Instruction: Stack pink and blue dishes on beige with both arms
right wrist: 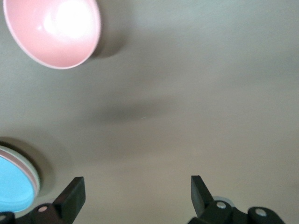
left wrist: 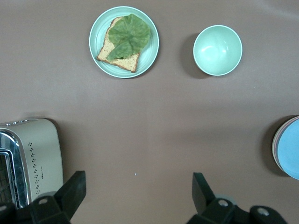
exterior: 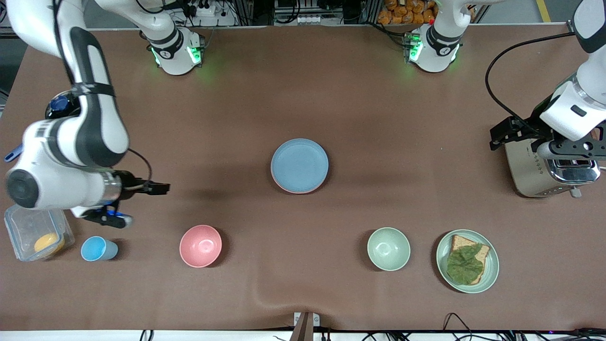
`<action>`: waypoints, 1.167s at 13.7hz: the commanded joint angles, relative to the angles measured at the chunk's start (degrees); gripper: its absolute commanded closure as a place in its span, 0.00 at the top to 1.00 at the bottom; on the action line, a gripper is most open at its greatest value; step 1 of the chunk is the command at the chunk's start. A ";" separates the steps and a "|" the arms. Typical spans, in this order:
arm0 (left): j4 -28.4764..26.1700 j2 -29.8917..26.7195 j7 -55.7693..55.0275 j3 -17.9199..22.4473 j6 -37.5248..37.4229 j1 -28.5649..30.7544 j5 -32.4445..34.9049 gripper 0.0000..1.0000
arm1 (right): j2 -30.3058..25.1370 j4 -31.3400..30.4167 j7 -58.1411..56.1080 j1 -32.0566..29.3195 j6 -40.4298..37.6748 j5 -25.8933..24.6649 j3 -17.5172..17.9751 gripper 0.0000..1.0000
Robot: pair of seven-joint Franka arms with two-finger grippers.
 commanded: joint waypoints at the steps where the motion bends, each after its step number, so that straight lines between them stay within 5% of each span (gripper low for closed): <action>1: 0.77 0.44 -0.02 -0.26 0.08 0.05 -0.12 1.00 | -3.55 -1.22 -4.15 -4.12 -0.80 -4.34 0.93 1.00; 9: 1.39 1.24 0.77 0.09 0.08 1.28 0.06 1.00 | -22.09 -6.32 -5.66 -8.26 -7.92 -11.21 2.95 1.00; 16: 1.74 1.24 0.77 0.09 -2.72 1.28 1.38 1.00 | -23.69 -4.66 -8.04 -7.48 -8.44 -11.47 3.04 1.00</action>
